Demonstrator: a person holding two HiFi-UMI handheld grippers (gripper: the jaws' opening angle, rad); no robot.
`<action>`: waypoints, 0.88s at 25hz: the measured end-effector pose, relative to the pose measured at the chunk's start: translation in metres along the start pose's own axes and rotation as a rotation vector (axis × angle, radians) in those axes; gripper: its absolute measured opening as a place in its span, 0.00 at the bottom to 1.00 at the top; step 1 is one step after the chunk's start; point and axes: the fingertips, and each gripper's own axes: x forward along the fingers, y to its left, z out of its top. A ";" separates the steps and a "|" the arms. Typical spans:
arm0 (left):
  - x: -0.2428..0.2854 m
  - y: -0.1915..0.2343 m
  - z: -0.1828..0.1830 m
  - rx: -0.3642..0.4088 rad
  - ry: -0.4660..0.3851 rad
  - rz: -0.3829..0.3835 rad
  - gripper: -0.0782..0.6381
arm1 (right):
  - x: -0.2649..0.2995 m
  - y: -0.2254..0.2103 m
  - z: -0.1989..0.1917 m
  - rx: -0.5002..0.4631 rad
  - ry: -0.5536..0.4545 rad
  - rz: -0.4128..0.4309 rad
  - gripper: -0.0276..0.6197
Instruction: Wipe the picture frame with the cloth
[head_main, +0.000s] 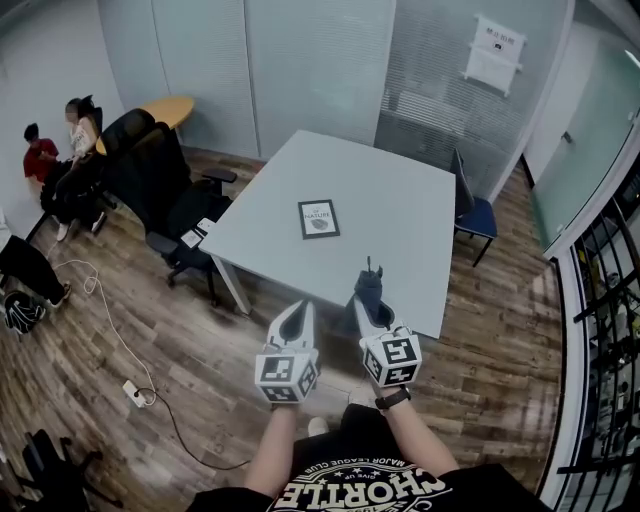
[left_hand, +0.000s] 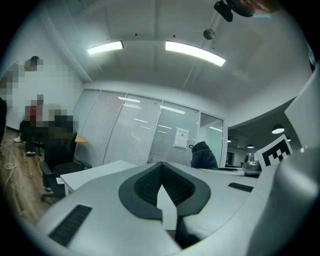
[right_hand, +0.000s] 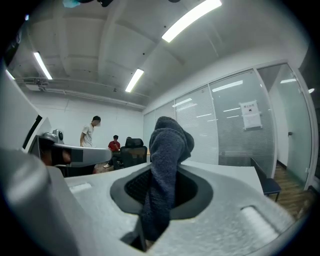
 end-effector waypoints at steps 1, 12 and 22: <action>-0.004 0.001 -0.003 -0.001 -0.001 -0.002 0.12 | -0.001 0.004 -0.001 0.004 -0.007 -0.002 0.16; -0.045 0.024 -0.017 0.003 -0.027 -0.004 0.12 | 0.000 0.065 -0.015 -0.021 -0.030 0.026 0.16; 0.019 0.045 -0.011 0.038 -0.018 0.021 0.12 | 0.058 0.028 -0.014 0.004 -0.029 0.046 0.16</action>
